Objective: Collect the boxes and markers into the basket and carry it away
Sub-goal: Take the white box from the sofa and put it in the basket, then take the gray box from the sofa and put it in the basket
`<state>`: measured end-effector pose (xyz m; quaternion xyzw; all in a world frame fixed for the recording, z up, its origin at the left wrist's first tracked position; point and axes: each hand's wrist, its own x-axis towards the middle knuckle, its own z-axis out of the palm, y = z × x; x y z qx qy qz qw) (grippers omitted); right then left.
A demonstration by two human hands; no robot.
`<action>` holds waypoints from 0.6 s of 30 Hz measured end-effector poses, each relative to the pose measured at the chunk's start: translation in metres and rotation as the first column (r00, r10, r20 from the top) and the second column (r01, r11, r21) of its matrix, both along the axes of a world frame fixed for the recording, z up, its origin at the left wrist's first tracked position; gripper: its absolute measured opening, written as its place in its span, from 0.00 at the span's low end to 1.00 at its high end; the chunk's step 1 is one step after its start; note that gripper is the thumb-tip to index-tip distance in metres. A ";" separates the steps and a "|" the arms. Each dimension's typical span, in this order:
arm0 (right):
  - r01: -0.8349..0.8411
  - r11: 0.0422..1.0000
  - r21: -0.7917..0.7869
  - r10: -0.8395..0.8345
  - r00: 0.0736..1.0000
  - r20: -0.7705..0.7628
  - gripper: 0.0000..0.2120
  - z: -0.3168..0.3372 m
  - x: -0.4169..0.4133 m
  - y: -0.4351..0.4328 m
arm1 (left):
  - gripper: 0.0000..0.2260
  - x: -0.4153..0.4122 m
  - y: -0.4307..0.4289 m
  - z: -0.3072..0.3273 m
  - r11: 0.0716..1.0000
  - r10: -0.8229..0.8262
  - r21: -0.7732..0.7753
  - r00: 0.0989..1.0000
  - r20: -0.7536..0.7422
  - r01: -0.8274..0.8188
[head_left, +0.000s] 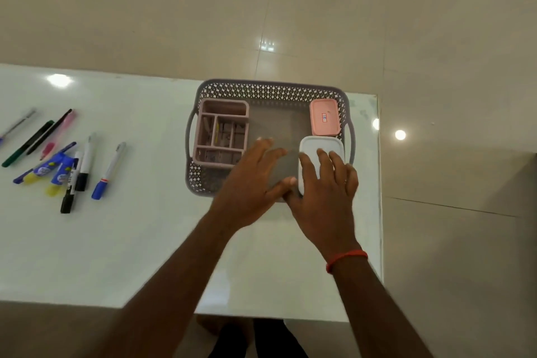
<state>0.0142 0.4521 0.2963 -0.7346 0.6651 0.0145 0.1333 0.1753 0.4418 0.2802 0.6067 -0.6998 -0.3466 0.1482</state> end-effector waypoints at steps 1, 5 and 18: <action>-0.015 1.000 0.011 0.015 1.000 -0.001 0.33 0.005 0.002 -0.001 | 0.29 0.008 0.007 0.006 1.000 -0.001 -0.021 1.000 0.028 0.001; -0.053 0.997 0.057 0.052 0.998 0.022 0.37 0.041 0.007 0.006 | 0.29 0.035 0.036 0.038 1.000 0.002 0.007 0.993 0.121 -0.003; -0.268 0.963 0.016 0.266 0.960 0.084 0.33 0.203 0.030 0.056 | 0.31 0.067 0.152 0.206 0.950 0.260 0.167 0.965 0.035 -0.262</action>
